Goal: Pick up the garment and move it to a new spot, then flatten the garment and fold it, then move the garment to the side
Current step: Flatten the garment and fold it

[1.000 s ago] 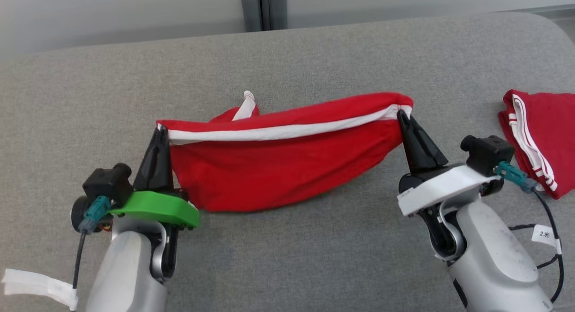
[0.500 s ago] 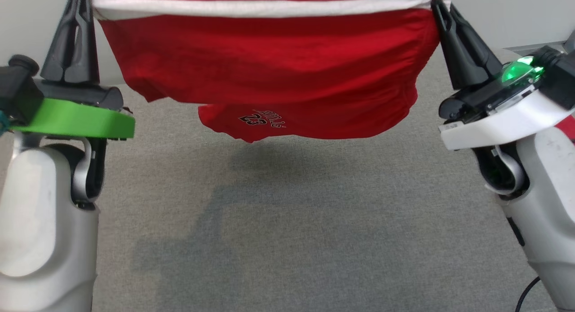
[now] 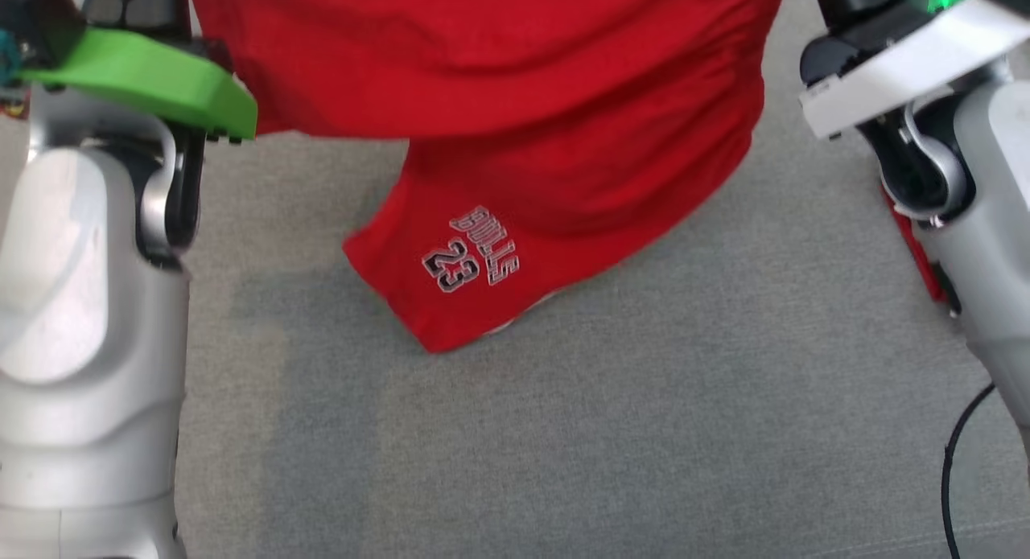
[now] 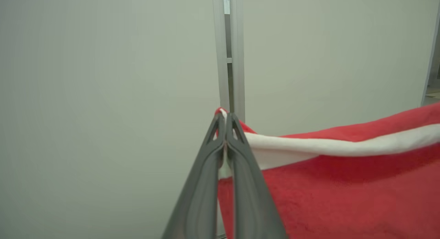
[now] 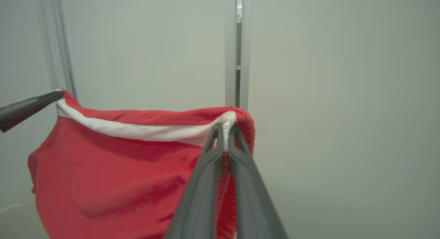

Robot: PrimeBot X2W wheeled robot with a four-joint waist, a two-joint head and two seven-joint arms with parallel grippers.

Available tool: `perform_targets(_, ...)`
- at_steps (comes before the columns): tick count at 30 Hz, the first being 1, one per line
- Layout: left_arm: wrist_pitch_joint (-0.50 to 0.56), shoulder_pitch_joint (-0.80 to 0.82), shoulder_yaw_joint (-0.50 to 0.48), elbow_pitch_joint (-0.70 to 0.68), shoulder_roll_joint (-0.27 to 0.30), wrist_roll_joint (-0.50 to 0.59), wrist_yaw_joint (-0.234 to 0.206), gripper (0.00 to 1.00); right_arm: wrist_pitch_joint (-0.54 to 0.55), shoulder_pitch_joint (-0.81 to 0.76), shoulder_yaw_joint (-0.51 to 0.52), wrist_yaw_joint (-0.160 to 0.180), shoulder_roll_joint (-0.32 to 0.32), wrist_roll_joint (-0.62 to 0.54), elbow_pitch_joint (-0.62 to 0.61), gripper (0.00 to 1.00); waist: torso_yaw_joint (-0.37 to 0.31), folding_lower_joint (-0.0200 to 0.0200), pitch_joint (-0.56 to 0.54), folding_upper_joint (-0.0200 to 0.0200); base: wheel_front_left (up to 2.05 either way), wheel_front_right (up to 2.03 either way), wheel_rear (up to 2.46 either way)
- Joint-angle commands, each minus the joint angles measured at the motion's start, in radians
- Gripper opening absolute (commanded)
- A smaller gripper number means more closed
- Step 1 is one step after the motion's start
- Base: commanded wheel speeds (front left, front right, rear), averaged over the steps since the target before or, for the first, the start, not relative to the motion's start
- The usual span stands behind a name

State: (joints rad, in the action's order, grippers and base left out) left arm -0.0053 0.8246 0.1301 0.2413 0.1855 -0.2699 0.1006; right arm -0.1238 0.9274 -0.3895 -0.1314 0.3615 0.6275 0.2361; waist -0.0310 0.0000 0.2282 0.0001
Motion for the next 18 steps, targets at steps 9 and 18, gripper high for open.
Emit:
perform_targets(9, -0.219, 0.263, -0.034, 0.169, -0.015, 0.040, -0.054, 0.00, -0.142, 0.276, 0.021, 0.002, -0.024, -0.103, 0.205, 0.00, 0.029, 0.0000, 0.173, -0.0001, 0.00, 0.00, 0.00)
perform_targets(18, -0.261, 0.049, -0.068, 0.187, -0.051, -0.004, -0.039, 0.00, -0.142, 0.040, 0.045, 0.002, -0.048, -0.146, 0.073, 0.00, 0.040, 0.0000, 0.121, -0.0001, 0.00, 0.00, 0.00)
